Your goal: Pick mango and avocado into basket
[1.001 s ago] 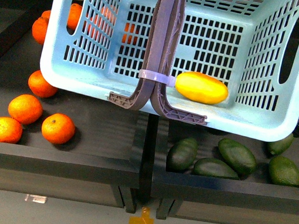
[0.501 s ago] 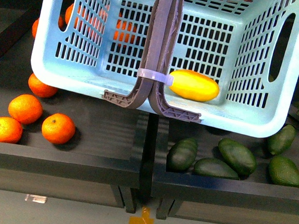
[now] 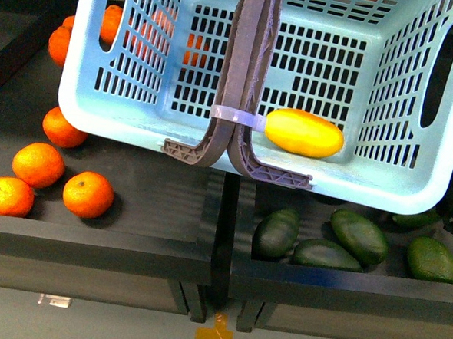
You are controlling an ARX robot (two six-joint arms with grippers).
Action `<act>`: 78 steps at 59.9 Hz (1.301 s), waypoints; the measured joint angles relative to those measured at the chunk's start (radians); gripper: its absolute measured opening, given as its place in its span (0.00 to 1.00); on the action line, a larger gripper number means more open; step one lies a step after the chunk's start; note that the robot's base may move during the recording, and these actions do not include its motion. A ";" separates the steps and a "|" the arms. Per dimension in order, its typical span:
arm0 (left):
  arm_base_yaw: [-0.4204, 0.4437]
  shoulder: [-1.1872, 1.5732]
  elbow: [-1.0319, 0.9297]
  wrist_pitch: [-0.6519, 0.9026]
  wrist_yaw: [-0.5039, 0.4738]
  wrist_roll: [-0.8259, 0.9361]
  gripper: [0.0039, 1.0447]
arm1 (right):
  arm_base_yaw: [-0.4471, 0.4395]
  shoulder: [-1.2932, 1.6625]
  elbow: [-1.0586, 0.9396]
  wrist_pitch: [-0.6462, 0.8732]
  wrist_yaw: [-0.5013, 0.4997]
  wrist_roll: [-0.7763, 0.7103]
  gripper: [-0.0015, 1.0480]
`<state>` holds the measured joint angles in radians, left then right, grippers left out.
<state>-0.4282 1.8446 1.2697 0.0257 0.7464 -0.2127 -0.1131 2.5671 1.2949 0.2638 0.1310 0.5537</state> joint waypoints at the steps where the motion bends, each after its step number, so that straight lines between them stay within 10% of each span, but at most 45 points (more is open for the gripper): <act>1: 0.000 0.000 0.000 0.000 0.000 0.000 0.04 | 0.000 0.000 0.000 0.005 0.000 0.000 0.81; 14: 0.000 0.000 0.000 0.000 -0.002 0.000 0.04 | -0.003 -0.021 -0.015 0.019 0.019 0.000 0.60; 38: 0.000 0.000 0.000 0.000 -0.002 0.000 0.04 | -0.031 -0.593 -0.278 0.095 0.042 -0.022 0.57; 56: 0.000 0.000 0.000 0.000 -0.002 0.000 0.04 | 0.199 -1.034 -0.334 0.001 -0.008 -0.014 0.57; 78: 0.000 0.000 0.000 0.000 -0.002 0.000 0.04 | 0.443 -0.891 -0.309 -0.011 0.117 -0.102 0.65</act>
<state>-0.4282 1.8446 1.2697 0.0257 0.7444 -0.2127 0.3294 1.6760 0.9863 0.2531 0.2485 0.4515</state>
